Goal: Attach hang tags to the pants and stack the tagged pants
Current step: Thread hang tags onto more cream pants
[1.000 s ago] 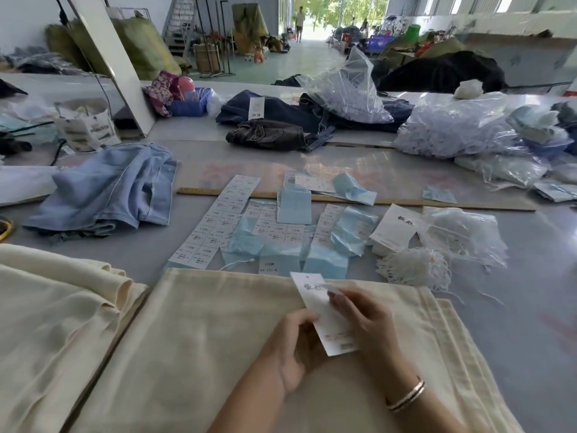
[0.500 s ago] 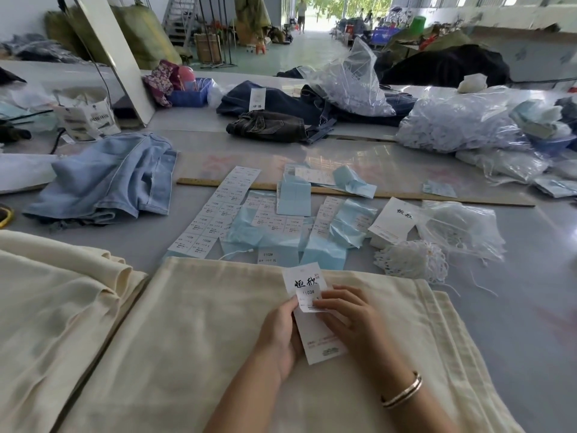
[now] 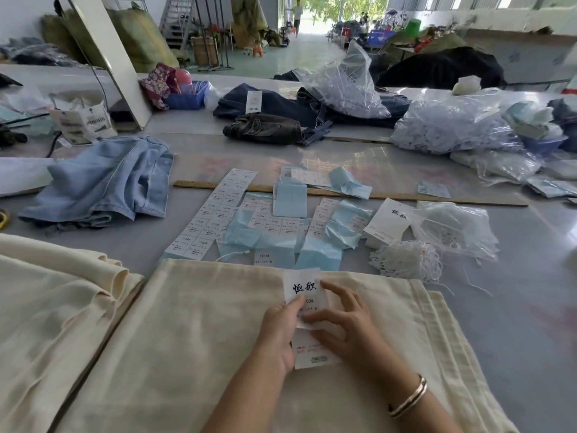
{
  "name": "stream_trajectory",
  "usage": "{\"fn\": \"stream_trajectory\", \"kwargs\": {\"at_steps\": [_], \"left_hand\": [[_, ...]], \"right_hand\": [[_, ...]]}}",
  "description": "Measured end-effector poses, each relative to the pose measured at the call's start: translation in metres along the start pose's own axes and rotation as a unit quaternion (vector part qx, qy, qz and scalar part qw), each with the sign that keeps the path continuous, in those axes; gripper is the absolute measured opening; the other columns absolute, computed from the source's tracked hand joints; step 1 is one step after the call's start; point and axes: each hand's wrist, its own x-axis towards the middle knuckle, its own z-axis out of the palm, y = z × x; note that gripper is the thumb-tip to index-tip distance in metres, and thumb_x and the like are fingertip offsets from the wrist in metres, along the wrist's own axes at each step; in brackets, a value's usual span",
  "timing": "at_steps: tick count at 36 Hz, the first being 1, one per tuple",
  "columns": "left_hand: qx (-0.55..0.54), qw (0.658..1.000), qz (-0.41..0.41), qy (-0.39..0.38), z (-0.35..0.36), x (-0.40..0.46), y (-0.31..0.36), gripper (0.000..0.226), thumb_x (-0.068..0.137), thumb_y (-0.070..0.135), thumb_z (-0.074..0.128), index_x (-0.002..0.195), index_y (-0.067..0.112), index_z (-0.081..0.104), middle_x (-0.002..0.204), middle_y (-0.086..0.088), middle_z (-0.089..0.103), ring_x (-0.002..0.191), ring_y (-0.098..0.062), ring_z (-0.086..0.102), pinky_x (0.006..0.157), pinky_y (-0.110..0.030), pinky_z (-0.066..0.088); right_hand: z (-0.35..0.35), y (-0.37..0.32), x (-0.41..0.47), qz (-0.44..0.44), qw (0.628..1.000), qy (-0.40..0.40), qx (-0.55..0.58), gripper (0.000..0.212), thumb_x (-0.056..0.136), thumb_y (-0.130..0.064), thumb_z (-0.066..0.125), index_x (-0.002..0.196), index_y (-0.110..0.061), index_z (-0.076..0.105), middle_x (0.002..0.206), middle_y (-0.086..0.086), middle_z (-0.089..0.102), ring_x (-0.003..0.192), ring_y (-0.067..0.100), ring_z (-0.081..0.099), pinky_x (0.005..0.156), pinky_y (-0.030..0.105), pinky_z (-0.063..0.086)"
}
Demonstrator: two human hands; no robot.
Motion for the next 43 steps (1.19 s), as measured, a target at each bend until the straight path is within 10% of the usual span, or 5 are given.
{"fn": "stream_trajectory", "kwargs": {"at_steps": [9, 13, 20, 31, 43], "left_hand": [[0.151, 0.983, 0.103, 0.032, 0.000, 0.007, -0.004, 0.024, 0.097, 0.031, 0.055, 0.096, 0.010, 0.068, 0.090, -0.011, 0.071, 0.084, -0.030, 0.066, 0.078, -0.044, 0.056], [0.469, 0.811, 0.339, 0.079, 0.001, 0.011, -0.008, 0.025, 0.097, 0.037, 0.050, 0.113, 0.020, 0.056, 0.102, -0.004, 0.070, 0.090, -0.026, 0.064, 0.069, -0.031, 0.047], [0.614, 0.599, 0.496, 0.132, 0.000, 0.019, -0.023, 0.057, 0.065, 0.028, 0.085, 0.117, 0.013, 0.064, 0.103, -0.006, 0.065, 0.082, -0.027, 0.065, 0.064, -0.034, 0.053], [0.506, 0.763, 0.383, 0.123, 0.013, 0.031, -0.003, 0.036, 0.093, 0.045, 0.048, 0.125, 0.027, 0.052, 0.129, 0.009, 0.050, 0.122, -0.014, 0.040, 0.098, -0.032, 0.028], [0.563, 0.728, 0.387, -0.055, 0.109, 0.065, 0.024, 0.035, 0.100, 0.032, 0.047, 0.130, 0.016, 0.052, 0.118, -0.010, 0.066, 0.106, -0.030, 0.060, 0.088, -0.039, 0.049]], "right_hand": [[-0.038, 0.003, -0.024, -0.017, 0.993, -0.118, 0.003, 0.031, 0.078, -0.065, 0.053, 0.090, -0.045, 0.073, 0.149, -0.030, 0.021, 0.143, -0.004, -0.001, 0.115, 0.027, -0.011], [-0.069, 0.031, 0.000, 0.050, 0.997, 0.051, 0.039, 0.007, 0.084, -0.023, 0.071, 0.084, -0.021, 0.077, 0.110, -0.013, 0.064, 0.110, 0.013, 0.056, 0.098, 0.035, 0.039], [-0.091, 0.091, 0.058, 0.116, 0.952, 0.070, -0.274, 0.012, 0.086, -0.019, 0.068, 0.095, -0.019, 0.076, 0.100, 0.005, 0.069, 0.092, 0.029, 0.059, 0.077, 0.035, 0.045], [-0.090, 0.105, 0.067, 0.089, 0.947, 0.063, -0.303, 0.014, 0.090, -0.031, 0.063, 0.093, -0.022, 0.073, 0.096, -0.001, 0.070, 0.091, 0.024, 0.060, 0.077, 0.034, 0.039], [-0.092, 0.101, 0.059, 0.081, 0.964, 0.097, -0.233, 0.008, 0.082, -0.025, 0.072, 0.089, -0.023, 0.075, 0.090, 0.000, 0.071, 0.087, 0.028, 0.061, 0.077, 0.039, 0.043]]}}
